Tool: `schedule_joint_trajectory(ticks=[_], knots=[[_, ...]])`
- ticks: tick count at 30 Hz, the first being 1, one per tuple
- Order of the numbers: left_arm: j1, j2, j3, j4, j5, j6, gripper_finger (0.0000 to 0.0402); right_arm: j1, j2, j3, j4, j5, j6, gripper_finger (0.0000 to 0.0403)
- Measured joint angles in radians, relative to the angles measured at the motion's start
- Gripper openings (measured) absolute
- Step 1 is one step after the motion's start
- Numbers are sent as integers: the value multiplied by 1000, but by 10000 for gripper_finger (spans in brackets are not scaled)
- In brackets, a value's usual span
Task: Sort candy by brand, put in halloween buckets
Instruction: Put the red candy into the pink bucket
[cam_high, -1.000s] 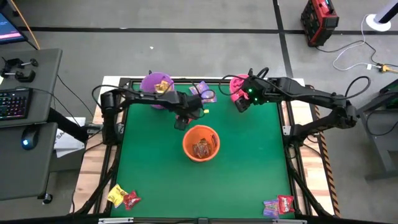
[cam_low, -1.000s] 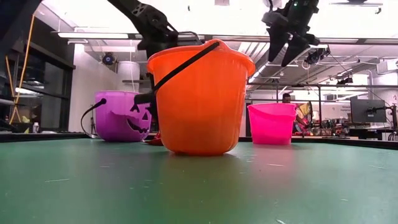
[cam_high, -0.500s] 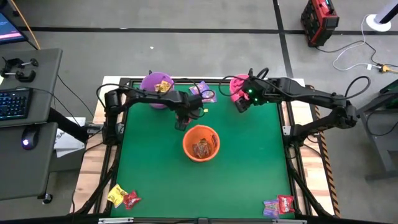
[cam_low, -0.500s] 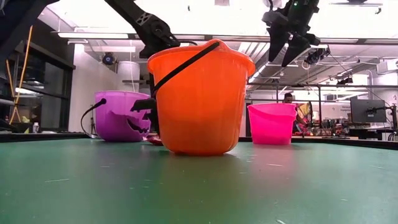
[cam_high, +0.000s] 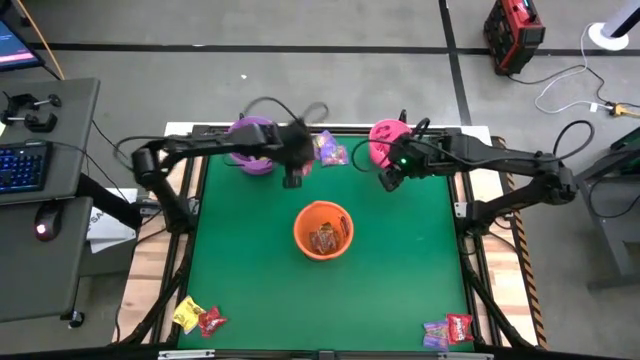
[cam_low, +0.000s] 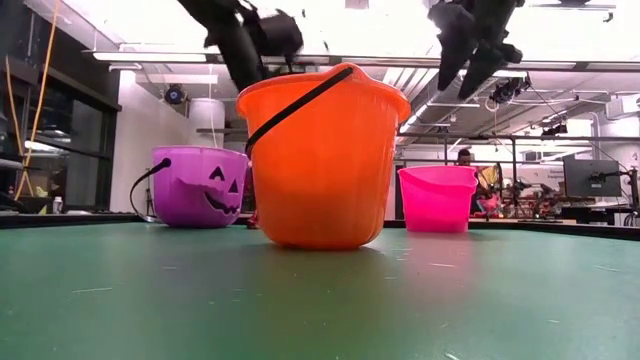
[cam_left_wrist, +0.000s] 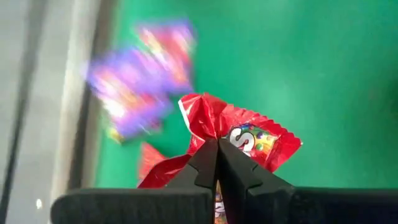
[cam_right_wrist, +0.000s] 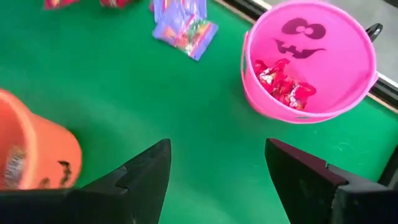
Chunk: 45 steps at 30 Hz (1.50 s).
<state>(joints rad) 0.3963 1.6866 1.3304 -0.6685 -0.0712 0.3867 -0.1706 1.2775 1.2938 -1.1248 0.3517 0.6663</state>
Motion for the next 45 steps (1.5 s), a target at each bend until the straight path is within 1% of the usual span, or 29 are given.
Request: schedule_joint_trajectory(ticks=[3,5,7,11,13,18,21,24,26,28,31,34,37,39,41,43,45], knots=[[19,-70,1,143,29,-60,0,40,-32,0,10,67,77,255],[27,-83,2,257,80,-116,0,66,-53,0,22,129,140,255],[32,-78,2,376,152,-188,0,86,-75,0,44,181,194,255],[27,-17,2,627,227,-361,0,101,-101,0,92,231,261,255],[17,31,2,763,228,-455,0,101,-107,0,120,242,279,255],[-10,188,2,1121,208,-675,0,92,-107,0,260,258,307,255],[-24,300,18,1274,137,-790,0,95,-107,0,368,309,305,255],[-26,403,91,1300,76,-843,0,95,-106,0,464,327,233,255],[-26,469,158,1302,70,-847,0,95,-106,0,503,325,170,255],[-25,530,226,1299,71,-847,0,95,-106,0,510,320,122,255],[-25,613,345,1282,71,-841,0,92,-106,0,495,316,110,255],[-23,684,467,1214,67,-802,0,92,-106,0,471,299,98,255],[-23,738,571,1063,44,-734,4,92,-106,0,455,287,70,255],[-23,761,635,935,29,-686,16,92,-106,0,453,285,57,255],[-23,774,690,842,25,-634,36,92,-106,0,453,284,47,255],[-23,774,717,798,18,-601,65,92,-106,0,453,284,33,255],[-23,772,728,793,4,-579,97,92,-106,0,450,284,23,255]])
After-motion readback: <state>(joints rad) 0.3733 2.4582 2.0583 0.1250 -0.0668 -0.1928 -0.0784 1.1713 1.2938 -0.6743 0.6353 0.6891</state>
